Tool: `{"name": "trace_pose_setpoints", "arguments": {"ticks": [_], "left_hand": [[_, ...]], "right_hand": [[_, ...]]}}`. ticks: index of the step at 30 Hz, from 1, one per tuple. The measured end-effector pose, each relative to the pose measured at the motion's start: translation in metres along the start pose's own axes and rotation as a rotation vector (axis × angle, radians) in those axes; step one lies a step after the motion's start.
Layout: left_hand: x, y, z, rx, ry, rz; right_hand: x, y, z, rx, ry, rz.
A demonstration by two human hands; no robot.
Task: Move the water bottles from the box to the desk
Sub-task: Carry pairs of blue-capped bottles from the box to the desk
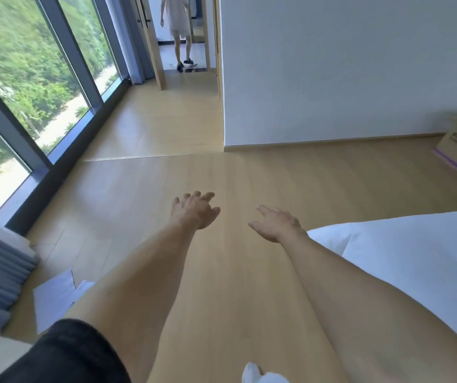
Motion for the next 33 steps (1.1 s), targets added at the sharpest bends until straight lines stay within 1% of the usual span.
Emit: {"name": "trace_pose_setpoints", "arguments": {"ticks": [6,14,19,24,30,33], "left_hand": [[0.040,0.035,-0.075,0.013,-0.043,-0.029],[0.082,0.072,-0.182,-0.004,-0.108,-0.055],[0.116,0.096,-0.268,-0.028,-0.218,-0.095],[0.145,0.139,-0.357,-0.030,-0.340,-0.138],[0.171,0.199,-0.433,-0.028,-0.466,-0.190],[0.188,0.211,-0.460,-0.048,-0.515,-0.212]], "right_hand": [[0.016,0.042,-0.073,-0.023,-0.008,-0.009],[0.050,0.092,-0.151,-0.016,-0.092,-0.049],[0.074,0.133,-0.202,0.025,-0.172,-0.091],[0.084,0.187,-0.259,0.081,-0.275,-0.131],[0.088,0.247,-0.310,0.121,-0.390,-0.195],[0.097,0.266,-0.329,0.140,-0.433,-0.197]]}}
Point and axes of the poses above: each hand's wrist, its own z-axis away from the middle knuckle, its own y-axis out of the back of the hand, x = y × z, the point moved 6 cm from there along -z, towards the middle knuckle, and after that the axes turned 13 degrees about -x, right-handed, at the moved point
